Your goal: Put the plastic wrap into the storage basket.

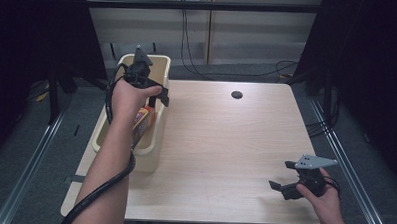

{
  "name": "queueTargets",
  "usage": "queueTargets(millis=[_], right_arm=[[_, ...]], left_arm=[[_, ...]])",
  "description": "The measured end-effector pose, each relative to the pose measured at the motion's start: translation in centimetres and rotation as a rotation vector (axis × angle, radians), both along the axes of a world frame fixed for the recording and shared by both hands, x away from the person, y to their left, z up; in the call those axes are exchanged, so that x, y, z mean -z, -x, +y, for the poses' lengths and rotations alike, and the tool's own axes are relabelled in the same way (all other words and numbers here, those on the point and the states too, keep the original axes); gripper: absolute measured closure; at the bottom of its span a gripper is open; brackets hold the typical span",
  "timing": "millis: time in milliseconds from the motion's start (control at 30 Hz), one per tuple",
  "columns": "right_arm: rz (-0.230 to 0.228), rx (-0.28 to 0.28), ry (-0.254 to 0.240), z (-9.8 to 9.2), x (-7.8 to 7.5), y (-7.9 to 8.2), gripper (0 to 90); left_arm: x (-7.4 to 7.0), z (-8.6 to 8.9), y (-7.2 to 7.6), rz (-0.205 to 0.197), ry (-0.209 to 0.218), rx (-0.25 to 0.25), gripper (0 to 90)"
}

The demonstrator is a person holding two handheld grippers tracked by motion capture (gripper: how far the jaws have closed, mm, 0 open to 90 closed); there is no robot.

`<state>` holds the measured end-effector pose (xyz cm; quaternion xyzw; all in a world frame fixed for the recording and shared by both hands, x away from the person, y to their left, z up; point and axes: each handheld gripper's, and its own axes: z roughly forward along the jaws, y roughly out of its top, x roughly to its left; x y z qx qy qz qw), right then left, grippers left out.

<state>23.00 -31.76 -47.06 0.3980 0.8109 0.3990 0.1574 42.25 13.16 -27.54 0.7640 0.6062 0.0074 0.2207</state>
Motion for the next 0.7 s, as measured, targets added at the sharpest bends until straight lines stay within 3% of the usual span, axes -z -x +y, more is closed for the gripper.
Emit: queueTargets(millis=[700], right_arm=[[-0.006,-0.001,0.0,-0.1,0.0,0.0,3.1]], left_arm=[[0.4,-5.3,1.2,-0.031,0.038,0.191,21.3]])
